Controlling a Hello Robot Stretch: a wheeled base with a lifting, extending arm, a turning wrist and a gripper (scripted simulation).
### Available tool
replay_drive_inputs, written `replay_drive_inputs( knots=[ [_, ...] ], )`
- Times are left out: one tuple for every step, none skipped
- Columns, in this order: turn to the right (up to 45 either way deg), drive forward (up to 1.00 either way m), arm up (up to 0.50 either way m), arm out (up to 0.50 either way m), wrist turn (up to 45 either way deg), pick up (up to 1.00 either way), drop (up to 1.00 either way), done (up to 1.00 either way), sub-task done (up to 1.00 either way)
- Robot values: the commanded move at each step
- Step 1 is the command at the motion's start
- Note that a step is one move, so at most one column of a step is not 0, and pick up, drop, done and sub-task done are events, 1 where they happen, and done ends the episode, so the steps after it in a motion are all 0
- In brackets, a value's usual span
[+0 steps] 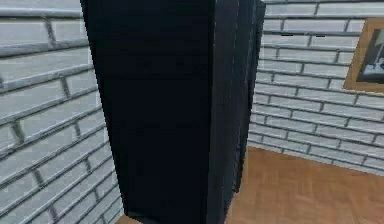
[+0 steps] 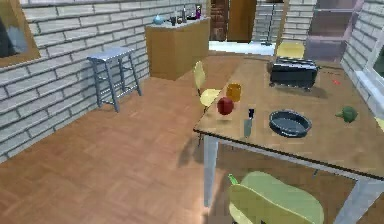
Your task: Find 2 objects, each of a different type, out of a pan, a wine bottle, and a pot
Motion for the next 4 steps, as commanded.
replay_drive_inputs(
  knots=[
    [45.0, 0.00, 0.00, 0.00, 0.0, 0.00, 0.00, 0.00, 0.00],
    [27.0, 0.00, 0.00, 0.00, 0.0, 0.00, 0.00, 0.00, 0.00],
    [0.0, 1.00, 0.00, 0.00, 0.0, 0.00, 0.00, 0.00, 0.00],
    [3.0, 0.00, 0.00, 0.00, 0.0, 0.00, 0.00, 0.00, 0.00]
  ],
)
